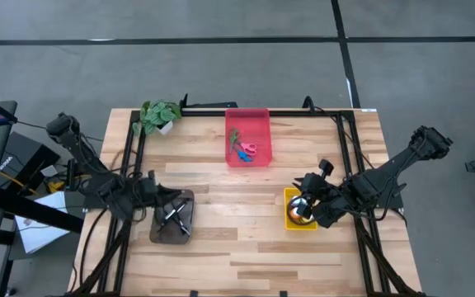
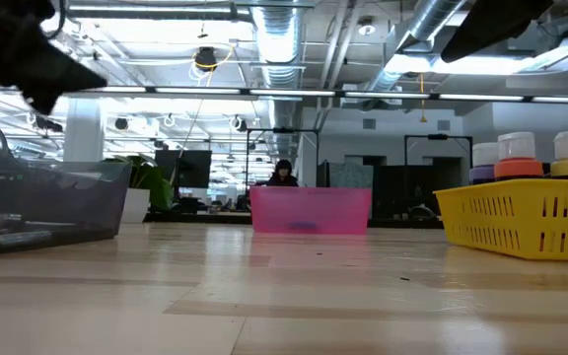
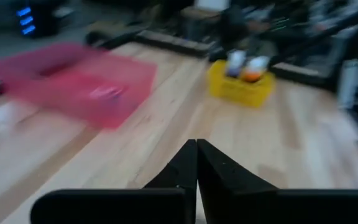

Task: Pick & Place Paint Supplies
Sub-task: Return to Home Position

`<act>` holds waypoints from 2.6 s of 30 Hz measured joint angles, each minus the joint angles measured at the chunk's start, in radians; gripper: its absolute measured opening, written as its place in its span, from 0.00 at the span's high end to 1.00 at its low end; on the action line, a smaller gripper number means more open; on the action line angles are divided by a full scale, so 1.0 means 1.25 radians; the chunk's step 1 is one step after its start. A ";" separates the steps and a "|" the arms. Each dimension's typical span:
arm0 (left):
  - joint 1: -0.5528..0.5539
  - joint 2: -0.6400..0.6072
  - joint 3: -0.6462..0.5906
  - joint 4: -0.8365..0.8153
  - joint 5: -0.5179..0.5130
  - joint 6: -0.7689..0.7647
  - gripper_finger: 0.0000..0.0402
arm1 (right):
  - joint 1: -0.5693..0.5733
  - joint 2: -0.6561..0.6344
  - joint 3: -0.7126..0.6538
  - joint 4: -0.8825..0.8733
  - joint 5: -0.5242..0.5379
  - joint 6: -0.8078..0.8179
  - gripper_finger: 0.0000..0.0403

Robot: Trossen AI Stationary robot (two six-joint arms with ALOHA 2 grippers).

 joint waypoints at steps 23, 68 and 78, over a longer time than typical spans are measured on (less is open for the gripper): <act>0.556 -0.010 -0.110 0.502 0.914 0.509 1.00 | -0.043 0.000 0.000 0.004 -0.006 0.000 0.86; 0.543 -0.489 -0.163 0.055 0.780 0.528 1.00 | -0.052 0.000 -0.019 0.018 -0.024 0.024 0.86; 0.544 -0.485 -0.163 0.066 0.761 0.472 1.00 | -0.065 0.000 -0.019 0.056 0.008 -0.072 0.88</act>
